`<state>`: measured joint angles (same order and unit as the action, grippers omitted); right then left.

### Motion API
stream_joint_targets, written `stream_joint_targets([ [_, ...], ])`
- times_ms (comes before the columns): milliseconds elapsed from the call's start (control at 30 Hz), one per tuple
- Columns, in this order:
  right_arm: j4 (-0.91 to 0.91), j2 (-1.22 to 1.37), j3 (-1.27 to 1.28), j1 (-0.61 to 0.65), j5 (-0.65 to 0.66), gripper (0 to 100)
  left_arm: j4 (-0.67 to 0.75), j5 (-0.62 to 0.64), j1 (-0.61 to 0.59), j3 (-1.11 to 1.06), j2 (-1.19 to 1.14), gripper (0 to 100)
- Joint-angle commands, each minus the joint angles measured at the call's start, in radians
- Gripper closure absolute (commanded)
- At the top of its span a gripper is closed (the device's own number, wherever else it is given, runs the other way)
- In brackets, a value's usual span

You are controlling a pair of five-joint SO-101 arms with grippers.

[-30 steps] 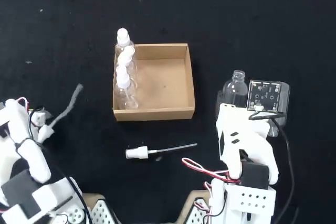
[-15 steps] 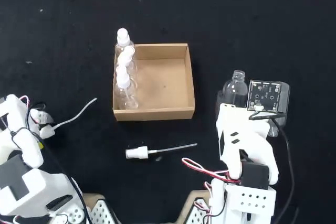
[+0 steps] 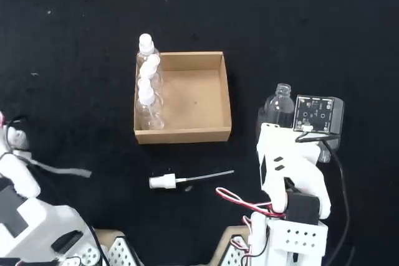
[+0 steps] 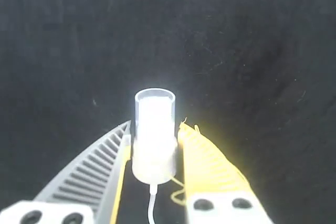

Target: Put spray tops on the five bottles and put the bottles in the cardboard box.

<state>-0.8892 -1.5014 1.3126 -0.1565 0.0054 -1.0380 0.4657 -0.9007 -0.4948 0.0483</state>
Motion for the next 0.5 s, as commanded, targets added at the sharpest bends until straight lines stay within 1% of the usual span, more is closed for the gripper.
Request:
stream_joint_targets([
  [0,0.026,-0.028,-0.007,-0.017,-0.009,98.8,0.012,-0.497,-0.031,0.047,0.005,97],
  [67,0.026,-0.028,-0.007,-0.017,-0.009,98.8,0.014,-0.692,-0.030,0.041,-0.011,97],
  [100,0.026,-0.028,-0.007,-0.017,-0.009,98.8,0.014,-0.763,-0.025,0.041,-0.025,97],
  [133,0.026,-0.028,-0.007,-0.017,-0.009,98.8,0.012,-0.795,-0.012,0.045,-0.040,97],
  [200,0.026,-0.028,-0.007,-0.017,-0.009,98.8,0.012,-0.795,-0.004,0.048,-0.072,95],
  [233,0.026,-0.028,-0.007,-0.017,-0.009,98.8,0.008,-0.793,-0.002,0.048,-0.089,92],
  [367,0.026,-0.028,-0.007,-0.017,-0.008,98.8,0.012,-0.799,0.001,0.056,-0.163,72],
  [400,0.026,-0.028,-0.007,-0.017,-0.008,98.8,0.009,-0.798,-0.002,0.067,-0.183,69],
  [467,0.026,-0.028,-0.007,-0.017,-0.008,98.8,0.005,-0.796,-0.005,0.087,-0.218,68],
])
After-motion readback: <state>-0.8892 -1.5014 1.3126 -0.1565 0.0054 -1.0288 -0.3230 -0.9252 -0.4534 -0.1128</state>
